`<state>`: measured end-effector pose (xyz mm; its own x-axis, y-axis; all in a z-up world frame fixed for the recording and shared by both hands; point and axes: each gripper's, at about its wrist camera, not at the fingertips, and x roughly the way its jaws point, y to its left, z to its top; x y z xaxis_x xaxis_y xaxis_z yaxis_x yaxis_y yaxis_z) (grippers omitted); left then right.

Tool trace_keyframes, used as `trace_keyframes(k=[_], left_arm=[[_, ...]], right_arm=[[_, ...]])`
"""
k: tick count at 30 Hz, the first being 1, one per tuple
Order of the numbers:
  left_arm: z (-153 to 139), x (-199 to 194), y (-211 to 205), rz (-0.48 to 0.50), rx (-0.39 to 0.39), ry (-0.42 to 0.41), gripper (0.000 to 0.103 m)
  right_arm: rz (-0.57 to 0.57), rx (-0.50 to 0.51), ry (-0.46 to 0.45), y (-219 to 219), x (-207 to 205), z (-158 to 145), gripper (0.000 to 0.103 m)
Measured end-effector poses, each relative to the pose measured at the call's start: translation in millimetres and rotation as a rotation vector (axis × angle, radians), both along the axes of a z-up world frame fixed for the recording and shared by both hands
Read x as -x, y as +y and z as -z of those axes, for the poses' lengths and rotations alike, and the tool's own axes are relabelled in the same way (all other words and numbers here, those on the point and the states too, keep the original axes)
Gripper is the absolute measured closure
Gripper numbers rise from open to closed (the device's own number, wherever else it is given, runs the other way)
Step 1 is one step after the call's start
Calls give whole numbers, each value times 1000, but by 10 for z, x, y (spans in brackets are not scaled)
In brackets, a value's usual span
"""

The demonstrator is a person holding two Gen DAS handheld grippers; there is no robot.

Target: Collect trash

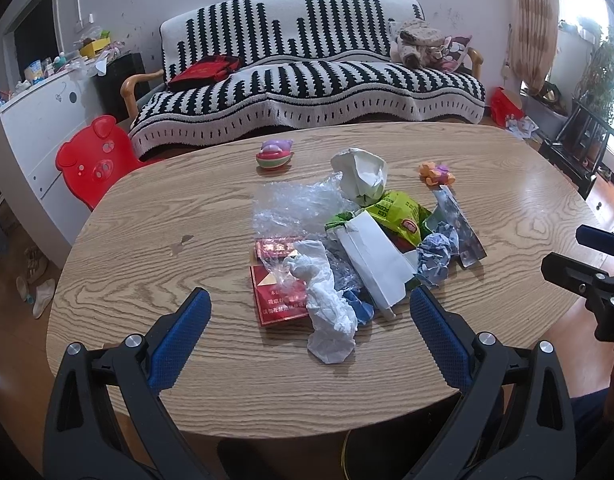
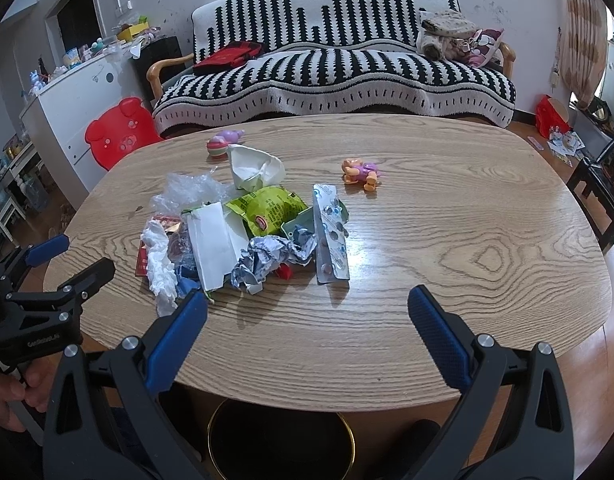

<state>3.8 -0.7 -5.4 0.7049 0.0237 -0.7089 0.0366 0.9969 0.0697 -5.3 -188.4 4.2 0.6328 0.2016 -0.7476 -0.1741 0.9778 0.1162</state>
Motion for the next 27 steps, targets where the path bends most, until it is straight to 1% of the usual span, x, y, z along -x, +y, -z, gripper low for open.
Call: trace_keyframes(k=[11,14,16,18,19,20,22,24,25,26,27], left_arm=[[-18,-28,23,11,-4,1,6],[-118,-117,89,20,-20,-14,6],[-209,-239,174,12,-57,-41,6],[-295,-432,251,-17,-109,-67,6],[-331,-614,311,-36,-128,-75,6],[-340,-739,348,-42,-129,-69,6],[-329,-1147,455,-45,-96,-23,6],[-273,-1535,524,-43,-67,12,6],[-202,-1825,552,-44,-66,31,6],[-140,-2008,554,-41,-63,50,6],[-36,-2232,554,-25,-52,86,6]], right_arm=[[4,6,-6,-24,-83,7,6],[6,28,-29,-53,-231,-51,6],[30,30,-35,-118,-406,-89,6],[64,3,-13,-232,-695,-84,6],[78,-21,13,-290,-861,-57,6],[95,-48,43,-348,-1048,-12,6],[135,-68,82,-439,-1359,83,6],[176,-57,117,-510,-1693,221,6],[186,-56,130,-529,-1800,272,6],[196,-59,147,-550,-1933,346,6],[199,-66,174,-567,-2110,460,6]])
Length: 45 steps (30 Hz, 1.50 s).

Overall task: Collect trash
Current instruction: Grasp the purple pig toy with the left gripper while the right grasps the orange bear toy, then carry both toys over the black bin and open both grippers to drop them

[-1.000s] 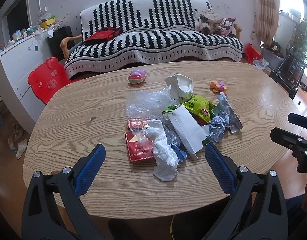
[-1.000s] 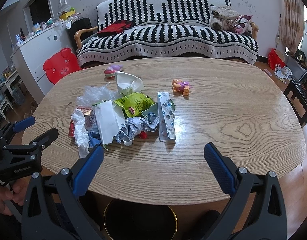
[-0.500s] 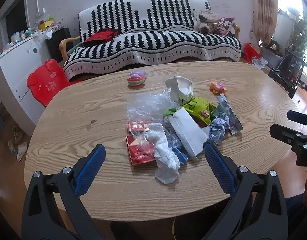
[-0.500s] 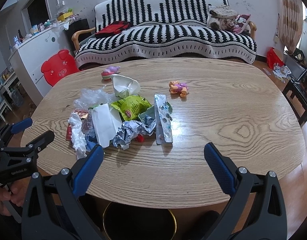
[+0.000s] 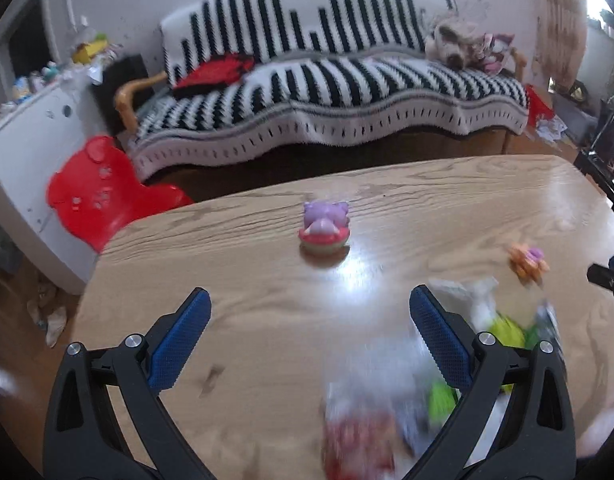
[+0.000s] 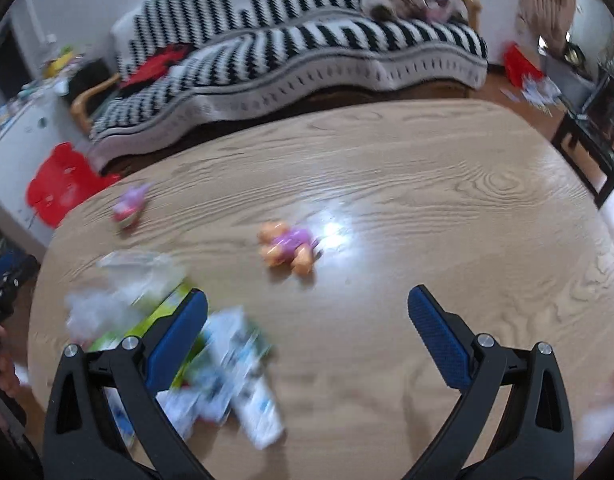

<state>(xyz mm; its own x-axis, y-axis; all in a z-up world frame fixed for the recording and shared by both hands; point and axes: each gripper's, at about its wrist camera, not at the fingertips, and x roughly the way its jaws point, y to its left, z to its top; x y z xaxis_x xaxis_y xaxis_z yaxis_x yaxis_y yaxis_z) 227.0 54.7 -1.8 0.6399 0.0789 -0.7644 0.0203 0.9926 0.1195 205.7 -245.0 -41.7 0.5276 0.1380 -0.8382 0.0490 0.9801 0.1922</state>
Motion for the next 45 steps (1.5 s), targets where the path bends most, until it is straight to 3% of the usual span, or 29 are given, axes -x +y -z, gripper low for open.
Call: trace_keyframes(k=[4,9,17,19,20,21,26,35,40,45], left_arm=[[361,-619,55,-13,45,79,6],[692,-1120,111,-13,38,116,6],[1045,-1542,86,-2,-28,219,6],[1068,-1548,130,-14,-16,215,8],[1064,-1550,146,-14,-3,206,21],[1057,-1547,167,-17,12,196,43],[984,-1429,118,-11,1,169,52],[103,-635,156,16,5,5,52],[-298,340,61,65,51,-38,52],[-293,1601,-173,154,98,-17,52]], right_arm=[[16,-13,59,2,-393,321,6],[-20,30,90,178,-657,543,6],[-31,51,111,341,-785,720,6],[-45,104,94,416,-751,715,16],[-54,131,83,452,-743,700,32],[-63,144,74,478,-730,683,46],[-58,129,44,456,-640,624,46],[-68,89,-79,333,-32,-5,46],[-140,56,-143,347,766,-471,46],[-236,-20,-160,408,1780,-579,46]])
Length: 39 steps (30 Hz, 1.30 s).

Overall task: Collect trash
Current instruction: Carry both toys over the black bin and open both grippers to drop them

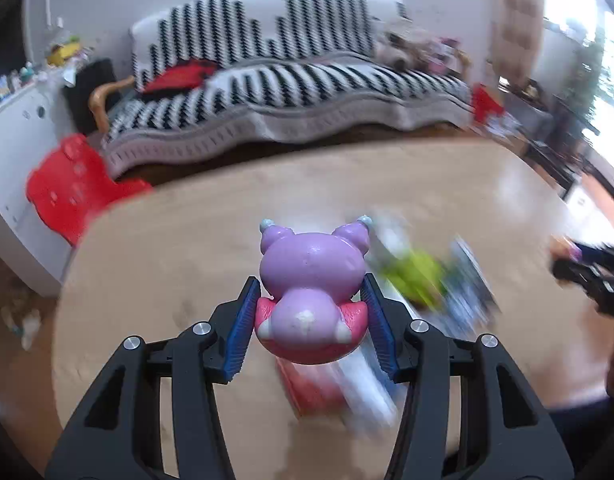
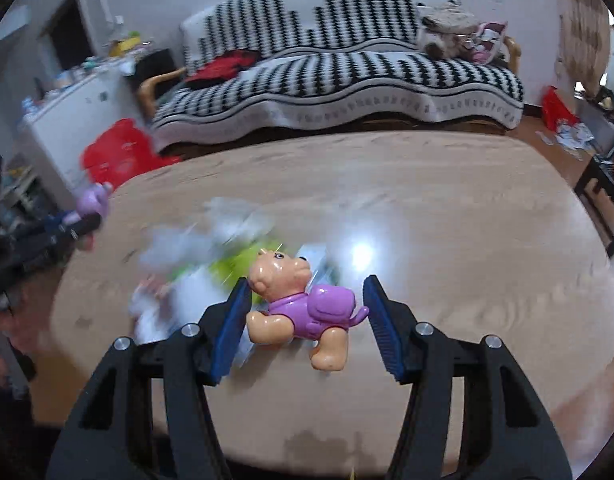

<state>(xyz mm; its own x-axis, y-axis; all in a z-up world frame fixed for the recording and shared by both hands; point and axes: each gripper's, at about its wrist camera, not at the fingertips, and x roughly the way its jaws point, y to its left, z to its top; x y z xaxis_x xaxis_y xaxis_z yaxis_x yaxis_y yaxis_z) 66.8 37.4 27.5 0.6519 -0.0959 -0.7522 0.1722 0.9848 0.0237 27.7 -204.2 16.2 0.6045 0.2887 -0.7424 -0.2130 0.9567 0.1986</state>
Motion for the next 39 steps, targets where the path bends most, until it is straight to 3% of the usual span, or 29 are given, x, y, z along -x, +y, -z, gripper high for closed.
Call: trace_keyframes(k=[3,7,13,18,21,24,31,32,34,35,39], left_arm=[[239,663,-218,78,8,36,52],[600,1242,-467,202,2,94,52],[1304,1413,-556,234,40,309,52],[1726,1461,-613,253,50,456,52],[1779,1462,-714,269,72,486,52],[1733,1485,-800,295,60,452,52],[1735,1466,-803,295,68,466,49],[1725,1463,-806,297,67,464,46],[1719,1413,-836,296,66,457,33],[1689,1404,-853,290,67,447,21],[1562,1365,-856,274,87,413,19]], right_arm=[[-65,11,31,91,524,179,46],[-136,25,119,209,993,560,46],[-158,25,294,304,1362,1145,46],[-154,26,380,295,1371,1379,46],[-150,15,410,276,1313,1431,46],[-157,15,412,291,1284,1447,46],[-159,14,408,230,1282,1422,45],[-159,12,407,232,1279,1414,45],[-156,2,404,236,1273,1395,30],[-151,-7,394,227,1270,1369,26],[-131,-16,365,181,1248,1281,25]])
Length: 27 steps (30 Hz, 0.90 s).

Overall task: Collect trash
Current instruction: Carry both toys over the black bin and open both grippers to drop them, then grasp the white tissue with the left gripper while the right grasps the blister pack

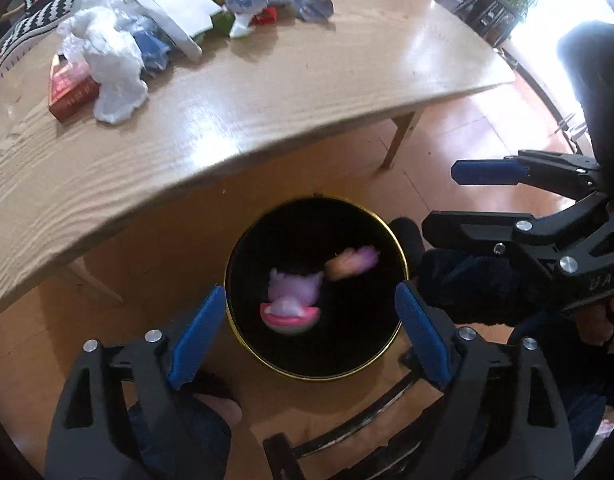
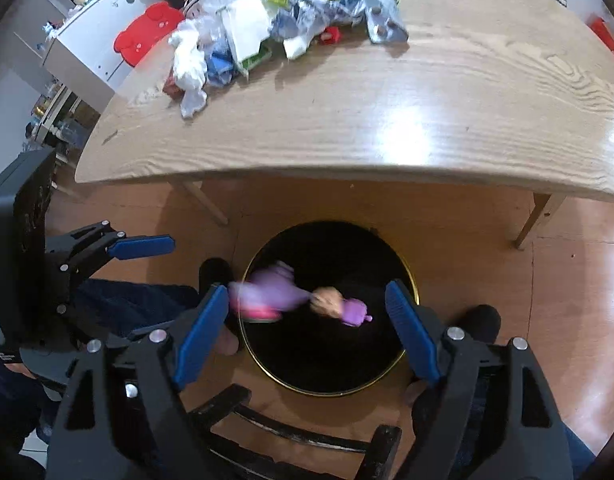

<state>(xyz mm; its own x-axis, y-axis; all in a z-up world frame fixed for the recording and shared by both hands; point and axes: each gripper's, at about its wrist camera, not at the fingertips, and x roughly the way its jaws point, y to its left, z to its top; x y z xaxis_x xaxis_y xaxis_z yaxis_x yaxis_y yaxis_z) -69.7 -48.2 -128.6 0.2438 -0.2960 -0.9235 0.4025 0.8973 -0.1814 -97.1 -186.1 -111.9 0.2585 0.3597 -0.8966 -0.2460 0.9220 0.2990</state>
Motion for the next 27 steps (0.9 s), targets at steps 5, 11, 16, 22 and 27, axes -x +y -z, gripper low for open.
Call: trace_keyframes(k=[5,11,16,22,27], left_arm=[[-289,-103,58,-50,16,-69,19],[-718,-220,227,-124,2,-247,17],[-989,-545,346,-193,-102,-381,10],[-995,-999,531,-243,-105,-383,10],[-624,-1009,556,-240,-109,-308,10]], right_arm=[[36,9,-72,-74,-44,-173,25],[93,11,-188,-168,-287,-567,25],[162,17,-275,-229,-801,-917,12],[205,-67,-261,-311,-1599,-946,12],[229,-81,-187,-405,-1959,-592,12]])
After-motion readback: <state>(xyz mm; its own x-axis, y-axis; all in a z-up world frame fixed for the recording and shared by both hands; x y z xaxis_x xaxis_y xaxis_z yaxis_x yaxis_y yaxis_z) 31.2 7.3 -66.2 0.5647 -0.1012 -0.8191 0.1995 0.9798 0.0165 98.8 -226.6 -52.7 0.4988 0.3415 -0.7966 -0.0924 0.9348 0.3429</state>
